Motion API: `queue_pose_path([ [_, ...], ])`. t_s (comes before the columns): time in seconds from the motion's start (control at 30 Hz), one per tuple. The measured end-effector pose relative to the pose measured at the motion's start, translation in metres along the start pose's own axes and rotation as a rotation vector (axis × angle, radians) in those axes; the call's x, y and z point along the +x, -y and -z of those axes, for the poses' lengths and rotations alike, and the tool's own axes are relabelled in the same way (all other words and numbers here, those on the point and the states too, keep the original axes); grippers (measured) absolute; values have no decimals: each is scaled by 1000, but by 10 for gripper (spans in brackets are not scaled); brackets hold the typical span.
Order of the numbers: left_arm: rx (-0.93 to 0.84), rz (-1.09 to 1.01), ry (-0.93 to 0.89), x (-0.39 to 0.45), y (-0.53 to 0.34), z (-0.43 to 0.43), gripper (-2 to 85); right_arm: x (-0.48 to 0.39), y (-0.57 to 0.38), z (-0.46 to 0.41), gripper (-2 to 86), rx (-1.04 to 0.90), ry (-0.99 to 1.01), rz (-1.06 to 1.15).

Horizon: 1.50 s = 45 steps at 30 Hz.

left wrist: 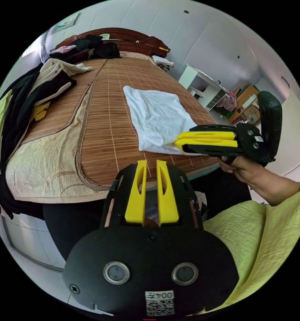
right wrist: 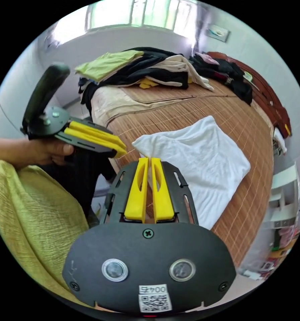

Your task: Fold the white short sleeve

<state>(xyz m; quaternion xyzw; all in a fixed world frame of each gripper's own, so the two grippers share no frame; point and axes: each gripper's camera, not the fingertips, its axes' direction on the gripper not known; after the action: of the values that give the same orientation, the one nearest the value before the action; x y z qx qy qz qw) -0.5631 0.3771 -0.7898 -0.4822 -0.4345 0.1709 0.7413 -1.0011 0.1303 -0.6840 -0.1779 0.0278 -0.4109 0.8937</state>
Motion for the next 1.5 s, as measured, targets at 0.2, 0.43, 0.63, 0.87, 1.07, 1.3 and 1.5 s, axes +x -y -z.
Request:
queue_pose_path([
  [0.2,-2,35,-59,-2,6,-4,87,59,-29,0,14,71,226,-206],
  [0.43,14,86,-94,-6,18,-3,90,73,-51,-11,16,89,254,-213],
  [0.63,-1,144,-143,-7,23,-13,86,78,-61,-11,16,117,228,-208],
  [0.87,18,201,-171,-10,18,-29,47,81,-63,-9,30,120,216,-163],
  [1.07,143,25,-24,32,1,-23,24,145,-70,12,96,91,284,-326],
  [1.3,211,-265,177,100,-14,-31,21,262,27,0,212,-43,405,-521],
  [1.5,238,-317,163,116,-24,-37,20,272,154,-69,238,-335,161,-484],
])
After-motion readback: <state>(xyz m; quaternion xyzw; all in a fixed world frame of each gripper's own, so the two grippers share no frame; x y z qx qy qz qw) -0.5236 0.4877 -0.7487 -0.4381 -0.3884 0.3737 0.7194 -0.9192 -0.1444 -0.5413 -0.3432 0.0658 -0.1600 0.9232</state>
